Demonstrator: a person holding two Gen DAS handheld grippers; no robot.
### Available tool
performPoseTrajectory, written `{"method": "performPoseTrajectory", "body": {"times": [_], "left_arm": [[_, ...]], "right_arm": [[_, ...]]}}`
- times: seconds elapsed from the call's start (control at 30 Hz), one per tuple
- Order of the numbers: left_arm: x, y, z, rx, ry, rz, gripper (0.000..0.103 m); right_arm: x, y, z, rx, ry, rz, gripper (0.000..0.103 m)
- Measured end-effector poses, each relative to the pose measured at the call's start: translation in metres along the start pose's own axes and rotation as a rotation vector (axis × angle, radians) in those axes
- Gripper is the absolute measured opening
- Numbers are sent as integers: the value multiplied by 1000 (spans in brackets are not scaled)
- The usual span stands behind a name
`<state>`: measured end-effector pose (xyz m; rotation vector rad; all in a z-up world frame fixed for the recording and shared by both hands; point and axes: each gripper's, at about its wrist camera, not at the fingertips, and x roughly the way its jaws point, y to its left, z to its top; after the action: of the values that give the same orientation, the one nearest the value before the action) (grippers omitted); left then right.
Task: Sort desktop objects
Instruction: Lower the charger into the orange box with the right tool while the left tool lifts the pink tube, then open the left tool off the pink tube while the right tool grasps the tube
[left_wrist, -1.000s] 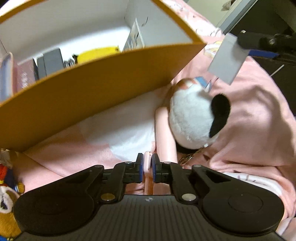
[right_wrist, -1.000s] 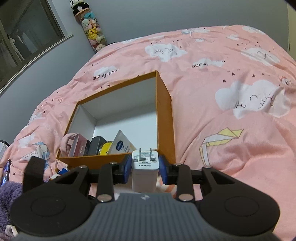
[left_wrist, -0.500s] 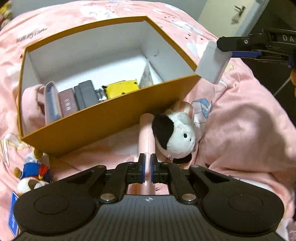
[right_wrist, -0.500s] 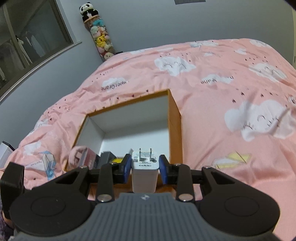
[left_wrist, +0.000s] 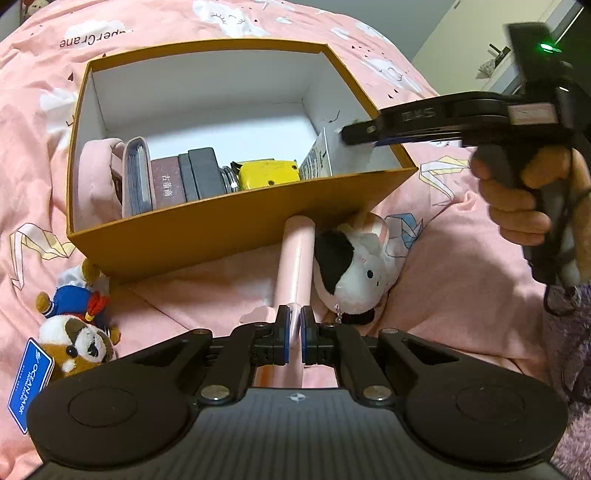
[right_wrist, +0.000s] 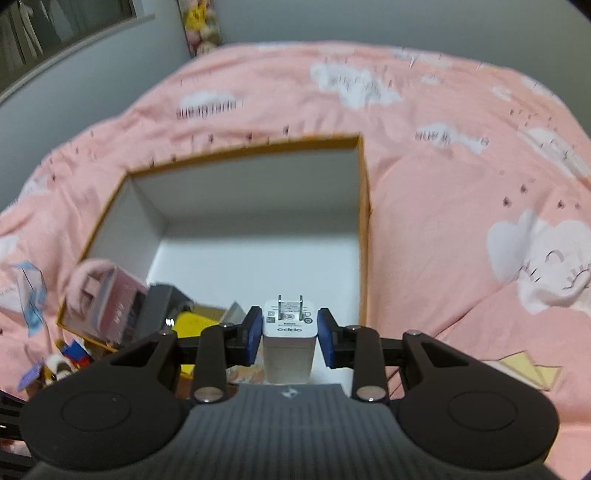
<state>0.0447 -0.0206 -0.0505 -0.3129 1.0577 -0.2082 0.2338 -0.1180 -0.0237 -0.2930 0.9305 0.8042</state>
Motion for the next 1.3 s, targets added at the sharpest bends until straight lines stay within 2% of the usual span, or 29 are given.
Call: {"method": "performPoseTrajectory", "body": {"times": [0.1, 0.13, 0.27, 0.37, 0.47, 0.5, 0.6, 0.7, 0.83, 0.97, 1.07, 1.13, 1.23, 1.3], "left_arm": [[7, 4, 2, -5, 13, 2, 5], [11, 5, 3, -8, 19, 1, 2], [18, 4, 3, 6, 40, -63, 1], [21, 7, 1, -2, 58, -60, 1], [15, 14, 0, -19, 37, -55, 2], [12, 17, 0, -28, 29, -54, 3], [7, 24, 1, -43, 12, -39, 14], [9, 28, 2, -51, 33, -38, 20], [8, 28, 1, -49, 34, -37, 21], [-3, 35, -1, -80, -2, -22, 21], [-11, 43, -1, -114, -28, 35, 21], [-11, 46, 0, -118, -9, 88, 21], [-10, 49, -2, -122, 8, 153, 21], [-14, 52, -3, -146, -9, 180, 21]], "right_arm": [[18, 1, 1, -7, 76, -23, 34], [21, 2, 2, -15, 91, -31, 34], [32, 9, 9, -45, 163, -46, 34], [38, 13, 14, -64, 219, -58, 34], [43, 16, 18, -91, 270, -62, 34], [43, 16, 17, -104, 287, -63, 34], [48, 20, 21, -133, 335, -62, 34], [50, 18, 24, -119, 361, -50, 33], [45, 15, 24, -108, 351, -65, 33], [9, 18, 16, -66, 254, 3, 33], [-28, 34, 1, -72, 161, 57, 33], [-41, 49, -10, -77, 128, 103, 33], [-32, 71, -31, -43, 173, 154, 33], [-17, 81, -44, -10, 218, 173, 33]]}}
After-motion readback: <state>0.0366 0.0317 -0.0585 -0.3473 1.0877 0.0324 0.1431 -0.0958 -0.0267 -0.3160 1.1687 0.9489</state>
